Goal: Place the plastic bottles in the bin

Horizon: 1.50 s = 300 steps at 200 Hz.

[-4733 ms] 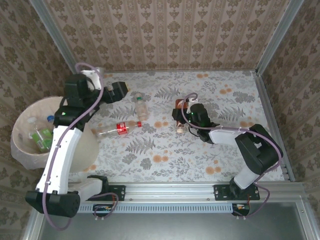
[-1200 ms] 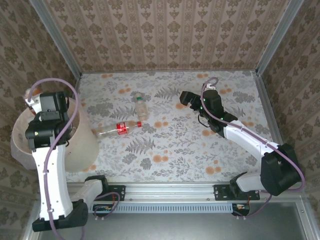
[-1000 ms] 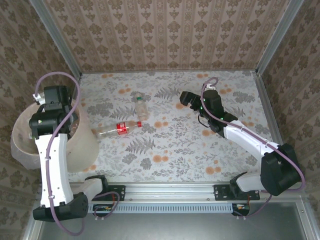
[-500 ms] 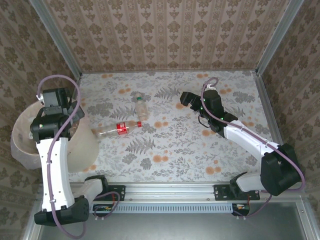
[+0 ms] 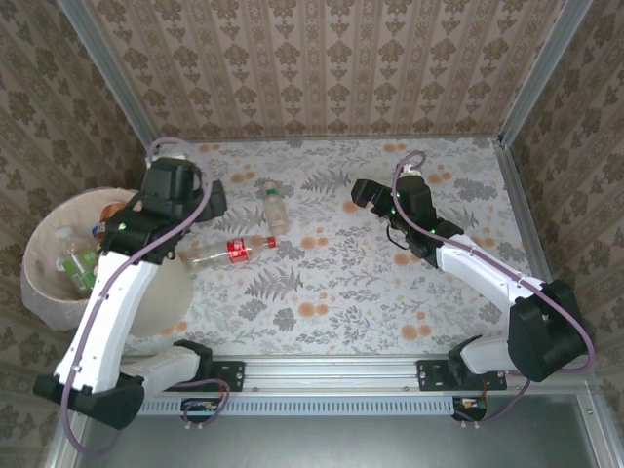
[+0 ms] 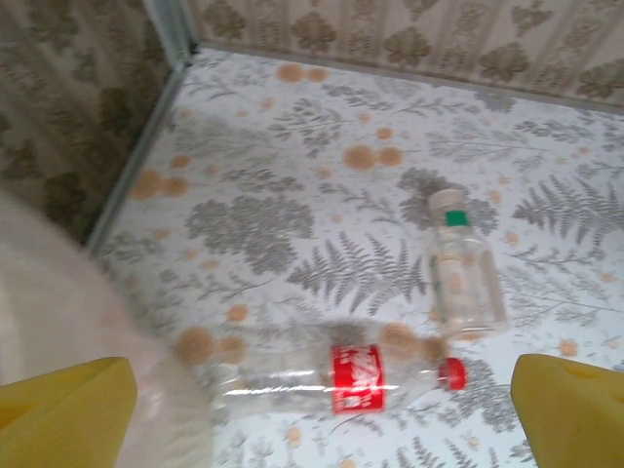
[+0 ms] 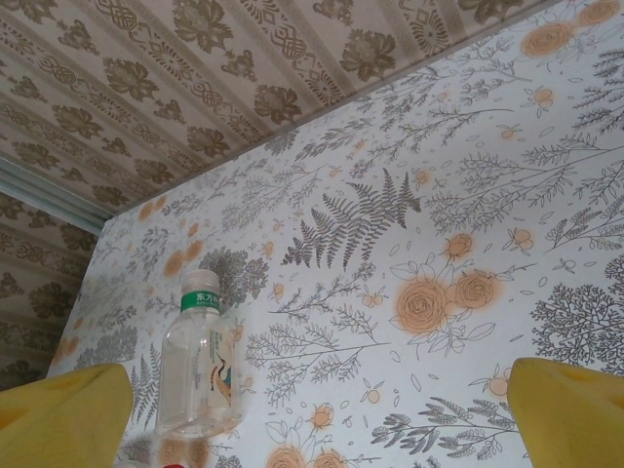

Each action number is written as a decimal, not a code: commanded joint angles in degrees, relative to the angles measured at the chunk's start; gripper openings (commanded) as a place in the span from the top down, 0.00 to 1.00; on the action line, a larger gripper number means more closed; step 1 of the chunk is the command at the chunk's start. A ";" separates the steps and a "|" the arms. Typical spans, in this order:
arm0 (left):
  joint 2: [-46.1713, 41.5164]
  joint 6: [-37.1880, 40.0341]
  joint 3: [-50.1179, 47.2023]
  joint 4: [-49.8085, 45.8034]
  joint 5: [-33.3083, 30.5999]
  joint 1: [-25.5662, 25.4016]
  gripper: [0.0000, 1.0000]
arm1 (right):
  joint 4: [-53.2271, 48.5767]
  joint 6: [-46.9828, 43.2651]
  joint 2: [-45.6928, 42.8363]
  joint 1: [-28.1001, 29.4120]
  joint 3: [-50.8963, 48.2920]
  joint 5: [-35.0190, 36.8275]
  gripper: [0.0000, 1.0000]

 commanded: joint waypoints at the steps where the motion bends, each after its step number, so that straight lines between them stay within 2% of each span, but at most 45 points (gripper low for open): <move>1: 2.54 -4.55 -2.82 8.46 -1.46 -3.92 0.00 | -0.68 0.05 -0.48 -0.31 -1.51 0.99 0.00; 19: 5.02 -9.25 -4.91 13.57 -1.23 -6.13 0.00 | -0.80 -0.75 -1.30 -0.41 -2.33 1.67 0.00; 38: 7.48 -16.54 -7.47 17.77 -3.90 -8.38 0.00 | -0.85 -1.27 -2.05 -0.72 -3.12 2.06 0.00; 66: 9.90 -31.79 -13.12 20.79 -6.74 -9.01 0.00 | -1.15 -1.84 -3.20 -1.15 -4.26 2.32 0.00; 106: 13.20 -56.03 -21.20 16.19 -10.46 -8.18 0.00 | -2.40 -3.70 -5.62 -1.78 -6.51 3.05 0.00; 133: 14.12 -66.08 -27.32 16.89 -8.92 -5.83 0.00 | -4.06 -5.19 -7.73 -2.08 -7.66 3.64 0.00; 180: 16.86 -69.68 -31.84 19.30 -8.05 -2.00 0.00 | -4.16 -5.62 -10.12 -2.37 -9.44 4.01 0.00; 196: 17.17 -70.14 -33.63 21.27 -8.81 1.18 0.00 | -4.31 -5.38 -10.17 -2.41 -9.49 3.84 0.00; 258: 22.64 -70.54 -33.11 24.97 -8.58 5.18 0.02 | -4.68 -5.25 -10.34 -2.43 -9.30 3.50 0.00; 300: 28.32 -68.61 -32.59 29.93 -6.32 6.82 0.10 | -5.60 -5.69 -11.25 -2.40 -8.90 3.91 0.00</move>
